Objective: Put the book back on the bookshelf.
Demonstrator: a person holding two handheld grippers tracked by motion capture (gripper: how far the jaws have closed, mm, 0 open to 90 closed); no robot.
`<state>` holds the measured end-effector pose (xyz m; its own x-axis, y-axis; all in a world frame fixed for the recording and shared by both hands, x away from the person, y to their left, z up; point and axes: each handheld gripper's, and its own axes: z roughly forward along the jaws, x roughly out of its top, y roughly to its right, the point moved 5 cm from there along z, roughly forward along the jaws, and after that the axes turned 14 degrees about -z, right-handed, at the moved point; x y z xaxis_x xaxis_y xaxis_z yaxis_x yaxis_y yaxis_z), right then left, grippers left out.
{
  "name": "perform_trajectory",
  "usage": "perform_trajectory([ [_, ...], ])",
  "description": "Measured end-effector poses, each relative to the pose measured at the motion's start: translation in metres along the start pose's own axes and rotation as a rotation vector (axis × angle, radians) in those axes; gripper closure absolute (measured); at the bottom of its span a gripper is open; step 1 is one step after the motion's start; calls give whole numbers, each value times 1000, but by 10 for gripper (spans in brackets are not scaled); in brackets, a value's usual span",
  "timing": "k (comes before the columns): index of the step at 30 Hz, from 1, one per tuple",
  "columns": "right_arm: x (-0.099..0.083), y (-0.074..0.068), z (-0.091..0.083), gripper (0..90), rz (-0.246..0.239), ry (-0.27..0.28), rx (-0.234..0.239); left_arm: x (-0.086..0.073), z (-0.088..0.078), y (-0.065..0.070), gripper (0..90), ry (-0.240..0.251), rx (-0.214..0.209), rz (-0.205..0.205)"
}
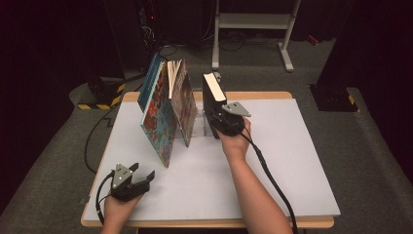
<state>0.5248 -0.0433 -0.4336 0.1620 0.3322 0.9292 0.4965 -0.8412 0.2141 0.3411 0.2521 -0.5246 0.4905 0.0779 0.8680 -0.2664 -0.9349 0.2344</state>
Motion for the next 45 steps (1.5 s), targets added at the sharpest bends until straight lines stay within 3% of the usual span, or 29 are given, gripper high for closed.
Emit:
perform_trajectory([
  [5,-13,3,-10,508,36,0,51,-1,1,0,279,-3,0,0],
  [9,-10,4,-10,510,54,-18,68,-1,1,1,279,-3,1,0],
  [18,-7,-4,-2,488,87,0,99,-1,2,0,279,-7,1,-2],
  [26,0,-14,9,469,72,-8,117,-1,2,0,279,-10,-2,-4],
  [38,1,-14,16,445,84,-4,122,-3,3,-1,274,-22,4,-1],
  [41,0,-13,11,446,85,-13,122,-3,2,-1,265,-16,-4,-7],
  [45,-5,-12,-7,376,61,4,139,-2,2,-3,254,-9,-26,-30],
])
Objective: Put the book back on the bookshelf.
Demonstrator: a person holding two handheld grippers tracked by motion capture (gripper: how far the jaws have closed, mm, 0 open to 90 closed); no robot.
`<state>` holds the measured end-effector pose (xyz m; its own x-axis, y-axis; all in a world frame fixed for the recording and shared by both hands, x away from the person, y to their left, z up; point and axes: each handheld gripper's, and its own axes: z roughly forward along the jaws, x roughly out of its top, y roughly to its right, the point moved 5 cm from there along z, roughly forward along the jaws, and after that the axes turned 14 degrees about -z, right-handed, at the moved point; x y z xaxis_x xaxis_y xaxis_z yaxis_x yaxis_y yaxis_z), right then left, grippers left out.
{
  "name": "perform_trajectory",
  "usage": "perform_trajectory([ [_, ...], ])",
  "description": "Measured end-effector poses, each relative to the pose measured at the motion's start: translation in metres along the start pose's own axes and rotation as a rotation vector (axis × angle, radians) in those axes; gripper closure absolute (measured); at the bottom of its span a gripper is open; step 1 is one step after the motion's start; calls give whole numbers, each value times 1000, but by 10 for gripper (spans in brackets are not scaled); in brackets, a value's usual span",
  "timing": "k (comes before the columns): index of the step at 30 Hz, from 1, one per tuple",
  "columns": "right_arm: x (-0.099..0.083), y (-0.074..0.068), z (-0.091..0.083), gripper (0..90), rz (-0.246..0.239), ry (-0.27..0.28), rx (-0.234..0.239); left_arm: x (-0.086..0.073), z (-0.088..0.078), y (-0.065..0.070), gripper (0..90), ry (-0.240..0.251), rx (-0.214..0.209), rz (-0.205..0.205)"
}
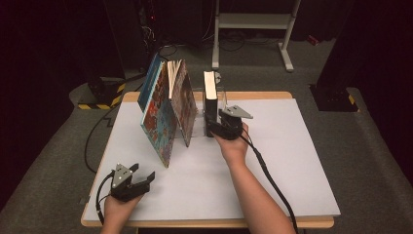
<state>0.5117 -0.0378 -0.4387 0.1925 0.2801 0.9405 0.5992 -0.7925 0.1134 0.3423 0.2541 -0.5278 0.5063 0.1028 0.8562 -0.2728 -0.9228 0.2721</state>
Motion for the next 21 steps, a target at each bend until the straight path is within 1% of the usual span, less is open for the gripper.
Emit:
perform_trajectory([
  [2,-6,0,-12,352,-18,-3,8,0,0,-1,247,-1,-7,-2],
  [3,-10,0,-19,341,-24,-9,12,0,-1,0,245,-1,-10,9],
  [4,-15,1,-26,341,-34,-16,13,-1,-1,0,245,0,-9,15],
  [6,-28,5,-43,338,-35,-23,23,-1,-1,1,239,3,-11,19],
  [7,-36,7,-52,332,-44,-34,18,-1,-1,2,234,7,-11,22],
  [12,-79,23,-102,313,-85,-88,-27,1,-3,3,223,29,4,31],
  [13,-87,28,-112,309,-95,-97,-39,2,-4,4,223,35,10,38],
  [18,-121,51,-163,299,-99,-118,-102,5,-8,4,223,59,30,45],
  [20,-134,61,-181,292,-102,-128,-134,6,-10,3,223,63,48,52],
  [21,-137,64,-186,287,-103,-132,-143,6,-11,1,221,65,57,49],
])
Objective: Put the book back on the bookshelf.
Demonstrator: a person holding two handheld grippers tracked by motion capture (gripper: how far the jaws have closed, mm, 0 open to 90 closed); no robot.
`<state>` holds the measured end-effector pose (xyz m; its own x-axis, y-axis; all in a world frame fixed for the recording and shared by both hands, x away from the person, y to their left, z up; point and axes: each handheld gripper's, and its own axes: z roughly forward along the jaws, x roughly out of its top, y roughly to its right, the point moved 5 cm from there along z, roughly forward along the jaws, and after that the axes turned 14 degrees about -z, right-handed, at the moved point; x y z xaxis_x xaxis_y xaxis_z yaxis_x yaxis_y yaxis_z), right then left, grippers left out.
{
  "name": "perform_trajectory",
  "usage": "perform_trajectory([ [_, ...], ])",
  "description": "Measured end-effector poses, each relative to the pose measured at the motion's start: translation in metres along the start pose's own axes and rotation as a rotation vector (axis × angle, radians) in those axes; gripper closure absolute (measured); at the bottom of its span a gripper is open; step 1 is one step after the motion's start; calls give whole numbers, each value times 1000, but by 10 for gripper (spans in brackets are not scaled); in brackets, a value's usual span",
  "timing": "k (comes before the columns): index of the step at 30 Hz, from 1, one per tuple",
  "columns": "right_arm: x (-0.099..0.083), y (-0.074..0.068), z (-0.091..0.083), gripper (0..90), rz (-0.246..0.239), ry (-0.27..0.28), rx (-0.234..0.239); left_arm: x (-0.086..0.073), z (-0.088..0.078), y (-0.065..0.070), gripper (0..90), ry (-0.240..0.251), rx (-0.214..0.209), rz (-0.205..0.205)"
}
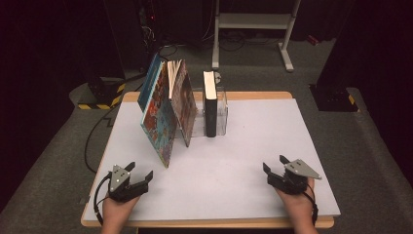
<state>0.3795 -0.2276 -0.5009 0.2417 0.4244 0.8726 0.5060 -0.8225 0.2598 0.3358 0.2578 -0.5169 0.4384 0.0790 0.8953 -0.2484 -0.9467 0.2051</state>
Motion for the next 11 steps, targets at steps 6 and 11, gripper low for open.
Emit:
perform_trajectory([
  [6,-13,19,-6,273,31,-20,-35,5,-11,-12,217,43,33,-33],
  [11,-14,19,-1,265,32,-30,-28,4,-13,-20,203,37,47,-58],
])
